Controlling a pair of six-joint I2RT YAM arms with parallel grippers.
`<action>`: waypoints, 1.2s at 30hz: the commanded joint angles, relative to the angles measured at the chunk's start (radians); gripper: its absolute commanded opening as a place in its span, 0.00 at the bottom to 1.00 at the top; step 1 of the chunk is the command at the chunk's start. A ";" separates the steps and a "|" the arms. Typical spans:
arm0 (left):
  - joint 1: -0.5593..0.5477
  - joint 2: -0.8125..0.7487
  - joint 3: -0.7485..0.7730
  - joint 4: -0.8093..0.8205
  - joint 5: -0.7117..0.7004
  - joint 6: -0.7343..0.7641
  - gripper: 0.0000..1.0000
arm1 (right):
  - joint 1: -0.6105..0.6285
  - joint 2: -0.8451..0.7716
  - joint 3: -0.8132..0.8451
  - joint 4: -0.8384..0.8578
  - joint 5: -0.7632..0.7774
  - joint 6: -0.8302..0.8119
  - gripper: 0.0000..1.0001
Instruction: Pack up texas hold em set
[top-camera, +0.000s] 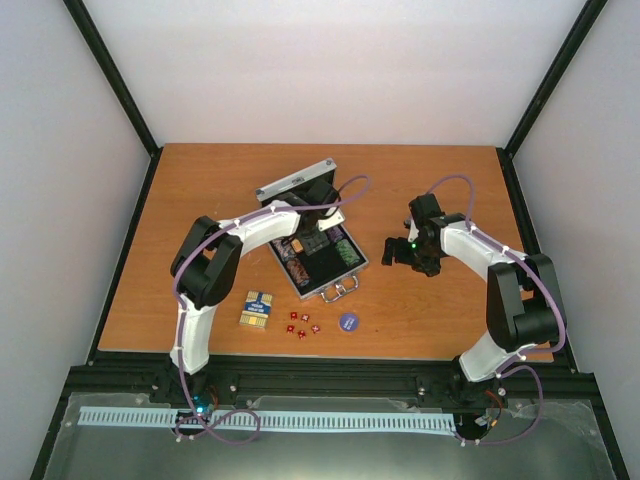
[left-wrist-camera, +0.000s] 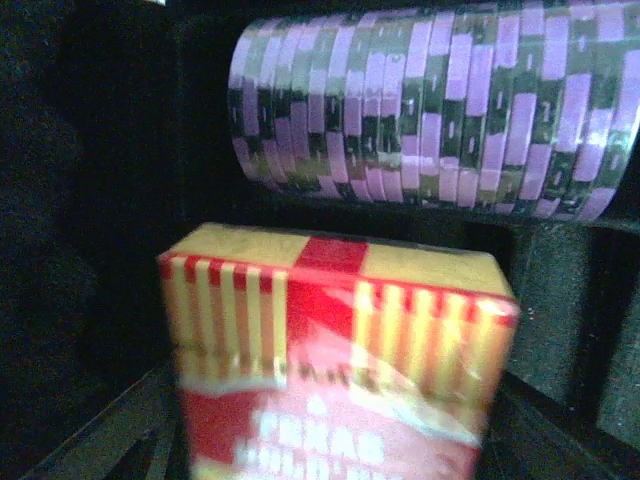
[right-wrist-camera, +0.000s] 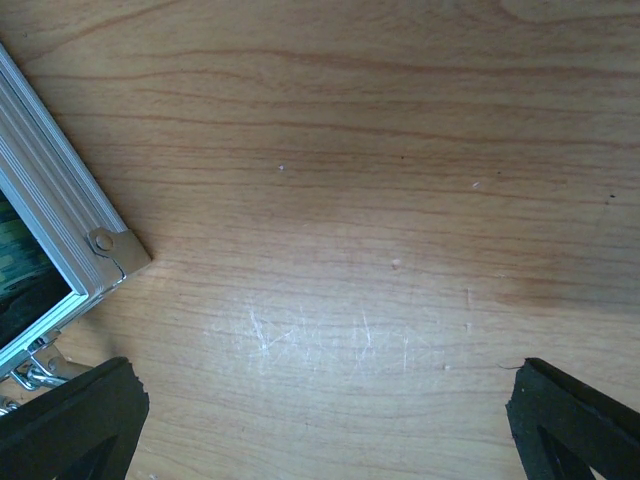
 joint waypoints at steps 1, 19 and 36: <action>0.007 -0.007 0.056 0.034 -0.040 0.008 0.83 | -0.008 0.012 -0.009 0.016 -0.014 0.001 1.00; 0.019 -0.090 0.080 -0.006 0.010 -0.104 1.00 | -0.008 0.004 -0.025 0.022 -0.023 -0.008 0.99; 0.091 -0.067 0.080 -0.014 0.121 -0.261 1.00 | -0.008 0.008 -0.041 0.026 -0.027 -0.012 0.99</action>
